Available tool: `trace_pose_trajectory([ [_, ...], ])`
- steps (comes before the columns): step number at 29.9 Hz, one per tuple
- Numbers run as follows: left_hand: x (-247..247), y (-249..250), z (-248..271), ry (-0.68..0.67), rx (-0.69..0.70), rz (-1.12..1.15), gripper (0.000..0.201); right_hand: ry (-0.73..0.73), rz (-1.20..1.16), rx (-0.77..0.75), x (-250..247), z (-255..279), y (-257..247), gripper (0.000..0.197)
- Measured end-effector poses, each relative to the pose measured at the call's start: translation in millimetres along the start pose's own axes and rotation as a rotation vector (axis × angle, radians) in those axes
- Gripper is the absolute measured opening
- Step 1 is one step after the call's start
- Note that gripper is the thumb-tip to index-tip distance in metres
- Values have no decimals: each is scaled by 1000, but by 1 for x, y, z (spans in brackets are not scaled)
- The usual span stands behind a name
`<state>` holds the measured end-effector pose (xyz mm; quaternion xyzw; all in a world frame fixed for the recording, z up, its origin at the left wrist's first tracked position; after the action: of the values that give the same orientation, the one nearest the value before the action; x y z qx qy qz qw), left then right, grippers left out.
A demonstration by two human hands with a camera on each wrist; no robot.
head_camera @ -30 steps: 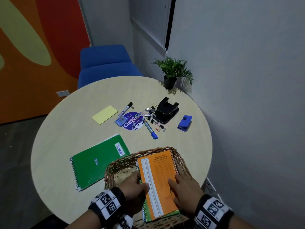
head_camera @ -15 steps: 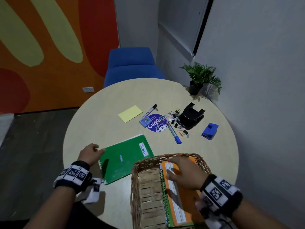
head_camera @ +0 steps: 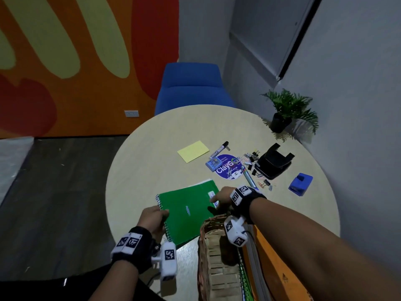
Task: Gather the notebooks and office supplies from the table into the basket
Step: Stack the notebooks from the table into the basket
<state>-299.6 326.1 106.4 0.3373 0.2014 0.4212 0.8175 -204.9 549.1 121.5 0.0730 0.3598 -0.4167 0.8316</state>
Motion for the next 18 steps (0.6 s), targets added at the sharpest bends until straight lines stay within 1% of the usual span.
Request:
trace_pose_trajectory([
  [1, 3, 13, 5, -13, 77, -12, 5, -8, -27, 3, 3, -2, 1, 42],
  [2, 6, 26, 7, -8, 162, -68, 14, -17, -76, 5, 5, -4, 2, 40],
  [3, 9, 42, 13, -7, 265, -124, 18, -10, -114, -3, 5, -7, 3, 41],
  [5, 15, 80, 30, 18, 502, -302, 19, 80, -328, -17, -7, -7, 7, 46],
  [6, 22, 100, 45, 32, 633, -411, 16, 157, -485, -59, -17, 0, 8, 54],
  [7, 29, 119, 60, 48, 770, -507, 15, 281, -589, -115, -32, 9, 10, 69],
  [8, 38, 138, 80, 55, 889, -598, 16, 429, -625, -196, -51, 25, 12, 85],
  [9, 48, 155, 100, 61, 1009, -668, 19, 576, -605, -269, -69, 44, 15, 93],
  [10, 58, 172, 124, 47, 1099, -712, 22, 706, -532, -345, -84, 66, 19, 92],
  [11, 67, 185, 142, 12, 1180, -724, 24, 814, -420, -398, -95, 89, 23, 85],
  [12, 76, 196, 160, -24, 1228, -720, 26, 897, -317, -449, -101, 113, 28, 73],
  [14, 93, 214, 185, -70, 1301, -690, 26, 1002, -145, -483, -104, 156, 44, 40],
  [15, 103, 221, 194, -73, 1338, -675, 26, 994, -104, -471, -101, 171, 56, 25],
  [16, 112, 226, 200, -61, 1363, -665, 25, 962, -89, -463, -96, 184, 68, 14],
  [17, 120, 229, 201, -46, 1390, -649, 25, 917, -108, -442, -89, 194, 84, 12],
  [18, 128, 230, 199, -26, 1402, -645, 25, 861, -166, -434, -81, 200, 100, 16],
])
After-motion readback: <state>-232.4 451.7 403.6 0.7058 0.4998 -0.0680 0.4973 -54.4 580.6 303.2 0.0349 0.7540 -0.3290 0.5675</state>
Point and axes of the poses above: each hand's wrist, its own z-axis away from the middle knuckle, its own x-axis out of the palm, y = z × x, the point moved 7 cm from there along -z, towards the middle knuckle, and after that the axes turned 5 degrees about z, right-handed, at the moved point
